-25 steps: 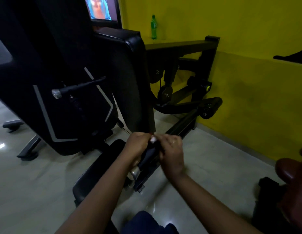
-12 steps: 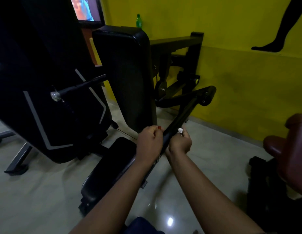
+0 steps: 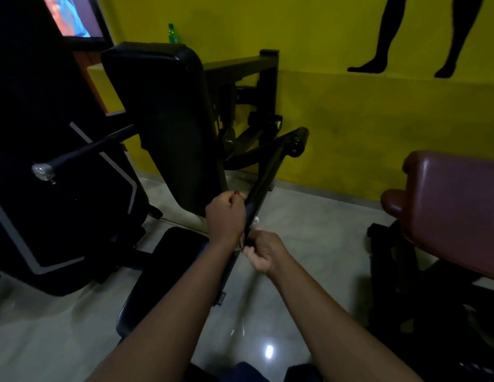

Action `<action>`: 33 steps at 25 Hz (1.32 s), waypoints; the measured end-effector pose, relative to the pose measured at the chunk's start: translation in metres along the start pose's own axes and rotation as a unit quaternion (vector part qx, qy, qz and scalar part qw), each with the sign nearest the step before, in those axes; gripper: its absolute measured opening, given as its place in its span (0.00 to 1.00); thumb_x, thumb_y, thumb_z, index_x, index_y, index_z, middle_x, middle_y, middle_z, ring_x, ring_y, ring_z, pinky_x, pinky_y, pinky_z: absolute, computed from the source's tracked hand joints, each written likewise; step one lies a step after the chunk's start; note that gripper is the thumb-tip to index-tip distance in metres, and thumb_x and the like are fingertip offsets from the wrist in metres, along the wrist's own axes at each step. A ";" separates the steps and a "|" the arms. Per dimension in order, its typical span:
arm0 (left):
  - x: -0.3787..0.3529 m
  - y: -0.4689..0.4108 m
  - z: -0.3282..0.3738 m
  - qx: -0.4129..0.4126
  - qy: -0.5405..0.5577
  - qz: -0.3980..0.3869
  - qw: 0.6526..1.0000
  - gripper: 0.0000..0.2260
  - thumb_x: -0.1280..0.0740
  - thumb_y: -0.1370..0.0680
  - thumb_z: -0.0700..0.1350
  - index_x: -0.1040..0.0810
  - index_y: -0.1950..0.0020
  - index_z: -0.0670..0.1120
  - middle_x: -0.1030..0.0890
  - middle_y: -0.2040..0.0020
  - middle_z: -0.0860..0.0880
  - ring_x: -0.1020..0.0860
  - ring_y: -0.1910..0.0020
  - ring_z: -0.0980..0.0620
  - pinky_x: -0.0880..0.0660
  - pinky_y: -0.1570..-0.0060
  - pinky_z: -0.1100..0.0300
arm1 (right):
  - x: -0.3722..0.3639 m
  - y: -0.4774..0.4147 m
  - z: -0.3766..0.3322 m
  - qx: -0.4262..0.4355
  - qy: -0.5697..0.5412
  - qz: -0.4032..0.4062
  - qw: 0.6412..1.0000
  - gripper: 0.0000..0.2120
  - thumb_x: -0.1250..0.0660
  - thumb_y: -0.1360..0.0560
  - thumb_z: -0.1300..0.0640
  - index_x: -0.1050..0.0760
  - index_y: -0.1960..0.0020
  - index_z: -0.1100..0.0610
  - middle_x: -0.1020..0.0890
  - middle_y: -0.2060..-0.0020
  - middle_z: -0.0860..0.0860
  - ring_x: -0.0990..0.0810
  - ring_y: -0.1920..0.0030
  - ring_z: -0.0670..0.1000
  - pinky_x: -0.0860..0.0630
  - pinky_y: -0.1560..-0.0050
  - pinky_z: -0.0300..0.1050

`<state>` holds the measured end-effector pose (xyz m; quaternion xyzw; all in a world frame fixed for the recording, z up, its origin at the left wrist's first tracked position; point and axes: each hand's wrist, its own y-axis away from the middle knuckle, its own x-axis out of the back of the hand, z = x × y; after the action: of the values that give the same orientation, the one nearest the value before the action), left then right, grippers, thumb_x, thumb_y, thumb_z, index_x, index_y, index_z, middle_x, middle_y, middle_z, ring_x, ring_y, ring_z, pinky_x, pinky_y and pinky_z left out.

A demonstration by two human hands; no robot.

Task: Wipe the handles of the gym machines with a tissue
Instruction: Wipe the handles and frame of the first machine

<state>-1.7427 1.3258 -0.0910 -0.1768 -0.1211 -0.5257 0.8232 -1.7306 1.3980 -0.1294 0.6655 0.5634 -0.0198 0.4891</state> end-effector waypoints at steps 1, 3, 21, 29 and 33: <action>-0.001 0.000 0.001 -0.006 -0.007 -0.006 1.000 0.13 0.40 0.22 0.44 0.16 0.52 0.42 0.16 0.55 0.46 0.20 0.55 0.49 0.28 0.57 0.60 | 0.004 0.007 0.002 0.008 0.033 -0.001 0.999 0.13 0.46 0.21 0.72 0.27 0.58 0.62 0.21 0.72 0.56 0.21 0.73 0.50 0.22 0.70 0.43; -0.003 0.003 0.004 -0.025 -0.034 -0.015 0.999 0.15 0.41 0.24 0.47 0.17 0.56 0.41 0.16 0.58 0.45 0.21 0.58 0.48 0.26 0.58 0.55 | 0.010 0.021 0.010 0.042 0.079 -0.002 0.996 0.10 0.42 0.22 0.71 0.24 0.58 0.63 0.20 0.67 0.58 0.21 0.67 0.53 0.20 0.62 0.47; 0.008 0.025 0.007 -0.039 -0.089 -0.062 0.993 0.13 0.39 0.23 0.45 0.17 0.44 0.50 0.16 0.49 0.50 0.19 0.50 0.50 0.24 0.48 0.55 | 0.031 0.057 -0.007 0.402 0.476 0.048 0.781 0.10 0.30 0.25 0.53 0.15 0.49 0.56 0.14 0.58 0.52 0.17 0.58 0.47 0.24 0.59 0.33; -0.027 0.110 0.004 -0.197 -0.163 -0.116 0.960 0.16 0.40 0.25 0.44 0.16 0.45 0.46 0.15 0.49 0.45 0.19 0.49 0.45 0.29 0.43 0.55 | 0.106 0.072 -0.012 0.353 0.273 0.124 0.886 0.09 0.29 0.29 0.55 0.17 0.49 0.52 0.15 0.59 0.48 0.16 0.57 0.48 0.18 0.50 0.53; -0.065 0.176 0.012 -0.192 -0.097 -0.214 0.953 0.13 0.36 0.24 0.37 0.17 0.42 0.45 0.16 0.47 0.47 0.19 0.48 0.50 0.30 0.52 0.71 | 0.180 0.101 -0.017 0.342 0.248 0.171 0.890 0.09 0.29 0.32 0.53 0.18 0.52 0.51 0.15 0.60 0.48 0.16 0.57 0.49 0.18 0.50 0.54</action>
<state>-1.6101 1.4521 -0.1340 -0.3519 -0.1324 -0.6830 0.6262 -1.5963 1.5520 -0.1611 0.8607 0.5025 0.0385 0.0716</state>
